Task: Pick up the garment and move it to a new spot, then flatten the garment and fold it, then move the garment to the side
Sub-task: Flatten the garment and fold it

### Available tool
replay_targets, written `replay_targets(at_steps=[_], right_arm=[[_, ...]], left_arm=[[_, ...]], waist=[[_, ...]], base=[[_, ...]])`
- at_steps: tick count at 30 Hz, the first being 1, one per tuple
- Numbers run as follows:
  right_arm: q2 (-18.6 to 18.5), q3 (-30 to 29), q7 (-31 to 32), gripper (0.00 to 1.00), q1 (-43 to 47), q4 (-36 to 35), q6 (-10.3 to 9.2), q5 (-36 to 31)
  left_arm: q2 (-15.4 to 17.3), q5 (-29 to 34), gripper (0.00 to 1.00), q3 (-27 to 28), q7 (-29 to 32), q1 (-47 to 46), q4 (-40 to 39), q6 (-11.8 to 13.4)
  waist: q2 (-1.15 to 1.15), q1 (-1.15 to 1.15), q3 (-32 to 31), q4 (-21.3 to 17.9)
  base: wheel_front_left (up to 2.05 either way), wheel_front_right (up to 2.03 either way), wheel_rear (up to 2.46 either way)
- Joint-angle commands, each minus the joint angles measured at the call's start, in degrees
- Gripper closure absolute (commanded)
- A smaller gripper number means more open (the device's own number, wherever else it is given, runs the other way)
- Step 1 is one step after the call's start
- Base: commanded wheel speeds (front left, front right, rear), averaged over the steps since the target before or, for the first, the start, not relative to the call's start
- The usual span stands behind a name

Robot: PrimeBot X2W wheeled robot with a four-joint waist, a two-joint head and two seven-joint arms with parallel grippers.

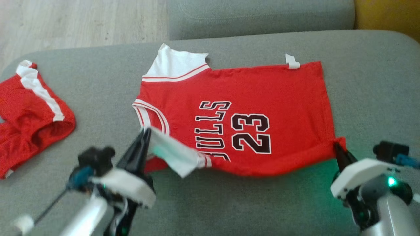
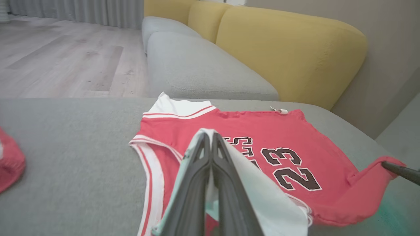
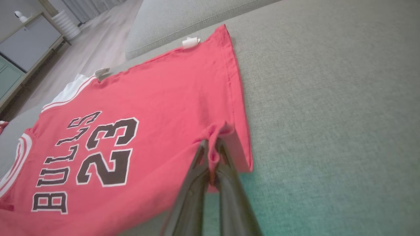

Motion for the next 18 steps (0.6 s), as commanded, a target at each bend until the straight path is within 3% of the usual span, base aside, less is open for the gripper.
replay_targets(at_steps=[1, 9, 18], right_arm=[[-0.5, 1.0, 0.3, 1.00, -4.3, -0.3, 0.43, -0.1], [-0.5, 0.8, 0.9, 1.00, -15.7, 9.5, 0.43, -0.7], [-0.5, 2.3, 2.1, 1.00, -26.2, 20.6, 0.43, -5.0]], left_arm=[[0.5, 0.6, 1.00, 1.9, 0.7, -5.9, 0.6, -1.1], [-1.7, 1.2, 1.00, 1.9, 2.5, -19.4, 13.4, -5.0], [-3.5, 1.6, 1.00, 1.7, 1.0, -25.5, 23.0, -7.2]], waist=[[0.00, -0.01, 0.9, -0.4], [0.00, -0.01, 3.5, -2.1], [0.00, -0.01, 5.1, -3.1]], base=[[0.00, 0.00, 0.00], [0.00, 0.00, 0.00], [0.00, 0.00, 0.00]])
